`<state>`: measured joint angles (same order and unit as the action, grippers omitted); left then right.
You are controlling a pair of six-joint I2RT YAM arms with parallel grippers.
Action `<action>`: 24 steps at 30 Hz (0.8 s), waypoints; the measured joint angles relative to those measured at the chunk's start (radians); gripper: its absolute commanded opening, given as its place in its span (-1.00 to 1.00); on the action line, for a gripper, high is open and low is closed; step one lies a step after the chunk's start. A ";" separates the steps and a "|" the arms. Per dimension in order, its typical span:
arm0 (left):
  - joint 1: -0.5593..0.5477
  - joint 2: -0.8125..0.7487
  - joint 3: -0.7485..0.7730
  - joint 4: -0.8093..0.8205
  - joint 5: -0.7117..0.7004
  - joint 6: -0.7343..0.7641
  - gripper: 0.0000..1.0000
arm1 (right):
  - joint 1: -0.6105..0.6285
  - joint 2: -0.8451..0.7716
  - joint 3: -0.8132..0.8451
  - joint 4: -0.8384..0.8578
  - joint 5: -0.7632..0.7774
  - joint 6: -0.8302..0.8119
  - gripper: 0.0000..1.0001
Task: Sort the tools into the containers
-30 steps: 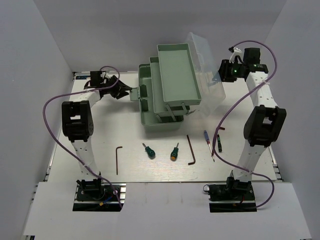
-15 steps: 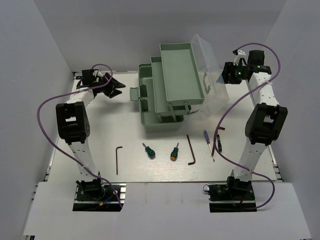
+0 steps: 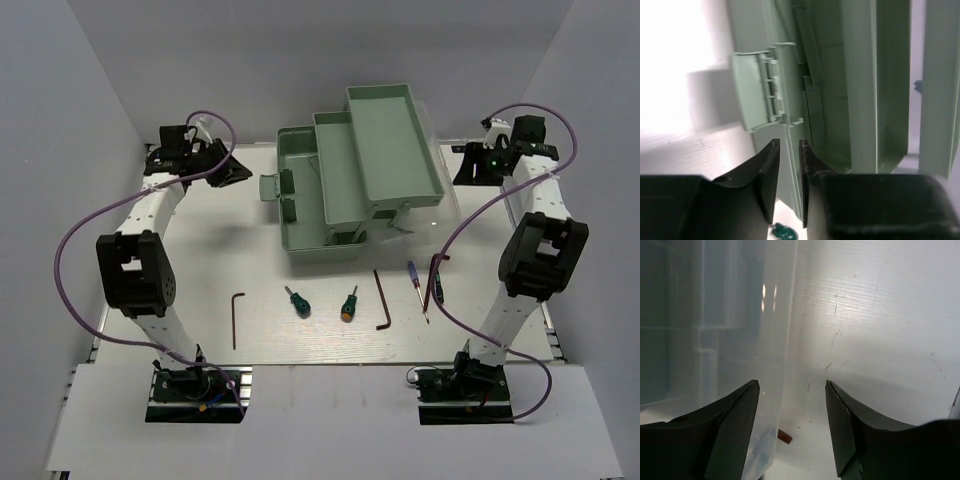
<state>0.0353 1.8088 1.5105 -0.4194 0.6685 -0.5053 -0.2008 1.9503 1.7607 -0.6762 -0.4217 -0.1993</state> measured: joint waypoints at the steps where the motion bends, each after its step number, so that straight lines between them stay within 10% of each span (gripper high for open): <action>1: -0.008 -0.019 -0.002 -0.005 -0.001 0.017 -0.43 | -0.002 -0.014 -0.017 -0.006 0.000 -0.002 0.24; 5: -0.056 -0.074 0.003 -0.046 -0.009 0.082 -0.46 | -0.006 -0.111 -0.112 -0.018 0.003 -0.034 0.12; 9: -0.130 -0.090 0.047 -0.114 -0.034 0.156 -0.05 | -0.021 -0.277 -0.240 -0.047 -0.003 -0.117 -0.64; 12: -0.200 -0.118 0.062 -0.158 -0.058 0.211 0.12 | -0.034 -0.441 -0.366 -0.103 -0.039 -0.222 -0.84; 19: -0.399 -0.238 0.027 -0.214 -0.109 0.278 0.24 | -0.032 -0.764 -0.739 -0.284 -0.115 -0.373 -0.15; 24: -0.525 -0.311 -0.037 -0.225 -0.141 0.287 0.24 | -0.019 -0.743 -0.928 -0.242 -0.098 -0.367 -0.03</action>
<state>-0.4896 1.4982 1.4738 -0.6449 0.5278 -0.2180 -0.2203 1.2068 0.8330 -0.9184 -0.5194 -0.5663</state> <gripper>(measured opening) 0.620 0.482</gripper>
